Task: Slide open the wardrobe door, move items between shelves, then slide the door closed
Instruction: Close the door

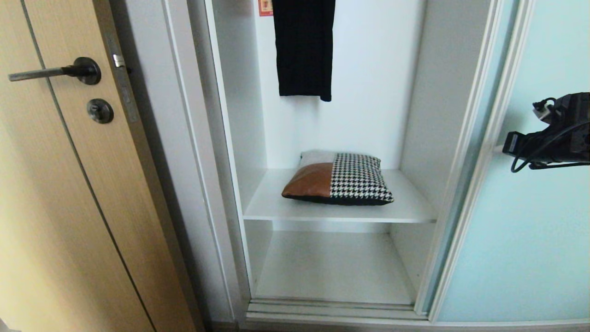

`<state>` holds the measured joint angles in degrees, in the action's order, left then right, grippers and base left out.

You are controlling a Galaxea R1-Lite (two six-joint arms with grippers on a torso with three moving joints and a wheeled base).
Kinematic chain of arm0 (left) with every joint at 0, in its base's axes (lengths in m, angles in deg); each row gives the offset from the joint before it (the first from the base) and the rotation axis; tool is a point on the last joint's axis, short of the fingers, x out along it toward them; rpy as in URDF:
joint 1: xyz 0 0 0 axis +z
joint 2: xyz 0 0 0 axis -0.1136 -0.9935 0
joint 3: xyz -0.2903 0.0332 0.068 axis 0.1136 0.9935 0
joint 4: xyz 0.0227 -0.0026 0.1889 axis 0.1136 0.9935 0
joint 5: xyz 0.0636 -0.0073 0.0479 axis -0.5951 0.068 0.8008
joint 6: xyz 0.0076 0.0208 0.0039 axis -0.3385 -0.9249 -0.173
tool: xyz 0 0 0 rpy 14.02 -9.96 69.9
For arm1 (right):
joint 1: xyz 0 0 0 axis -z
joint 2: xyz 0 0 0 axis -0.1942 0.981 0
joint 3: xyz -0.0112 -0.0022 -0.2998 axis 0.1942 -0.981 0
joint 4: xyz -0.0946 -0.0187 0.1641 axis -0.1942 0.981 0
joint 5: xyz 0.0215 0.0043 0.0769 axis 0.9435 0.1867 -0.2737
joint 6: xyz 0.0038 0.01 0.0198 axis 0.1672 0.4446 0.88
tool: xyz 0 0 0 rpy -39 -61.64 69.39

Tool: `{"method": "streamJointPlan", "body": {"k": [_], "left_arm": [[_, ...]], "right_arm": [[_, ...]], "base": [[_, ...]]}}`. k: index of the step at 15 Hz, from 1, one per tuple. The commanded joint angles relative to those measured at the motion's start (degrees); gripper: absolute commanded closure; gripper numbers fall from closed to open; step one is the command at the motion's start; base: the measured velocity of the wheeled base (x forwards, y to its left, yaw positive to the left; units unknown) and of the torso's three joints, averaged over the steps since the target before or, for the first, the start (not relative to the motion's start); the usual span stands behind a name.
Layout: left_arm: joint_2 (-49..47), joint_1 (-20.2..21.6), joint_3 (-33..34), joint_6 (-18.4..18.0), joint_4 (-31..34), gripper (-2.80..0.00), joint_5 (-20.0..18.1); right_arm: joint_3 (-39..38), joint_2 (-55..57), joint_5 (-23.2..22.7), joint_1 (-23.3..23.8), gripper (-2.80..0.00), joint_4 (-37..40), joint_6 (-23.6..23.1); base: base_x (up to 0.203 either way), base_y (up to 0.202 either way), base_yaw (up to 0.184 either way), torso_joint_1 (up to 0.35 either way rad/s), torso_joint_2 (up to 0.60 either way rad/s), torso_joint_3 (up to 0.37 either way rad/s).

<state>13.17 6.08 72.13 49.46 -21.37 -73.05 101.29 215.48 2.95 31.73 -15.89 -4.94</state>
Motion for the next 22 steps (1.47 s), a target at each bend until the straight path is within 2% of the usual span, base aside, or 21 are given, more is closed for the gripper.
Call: {"method": "streamJointPlan", "body": {"k": [1,8,11,15,22], "left_arm": [[0.0,0.0,0.0,0.0,0.0,0.00,0.0],[0.0,0.0,0.0,0.0,0.0,0.00,0.0],[0.0,0.0,0.0,0.0,0.0,0.00,0.0],[0.0,0.0,0.0,0.0,0.0,0.00,0.0],[0.0,0.0,0.0,0.0,0.0,0.00,0.0]], "right_arm": [[-0.9,-1.3,-0.1,-1.2,0.00,0.5,0.1],[-1.2,-2.5,0.7,-3.4,0.00,1.0,0.0],[-4.2,-6.3,0.5,-2.1,0.00,2.5,-0.4],[-3.9,-7.3,0.5,1.9,0.00,2.3,-0.6],[-0.3,-1.7,1.0,2.2,0.00,2.0,0.1]], "base": [[0.000,0.000,0.000,0.000,0.00,0.000],[0.000,0.000,0.000,0.000,0.00,0.000],[0.000,0.000,0.000,0.000,0.00,0.000],[0.000,0.000,0.000,0.000,0.00,0.000],[0.000,0.000,0.000,0.000,0.00,0.000]]}}
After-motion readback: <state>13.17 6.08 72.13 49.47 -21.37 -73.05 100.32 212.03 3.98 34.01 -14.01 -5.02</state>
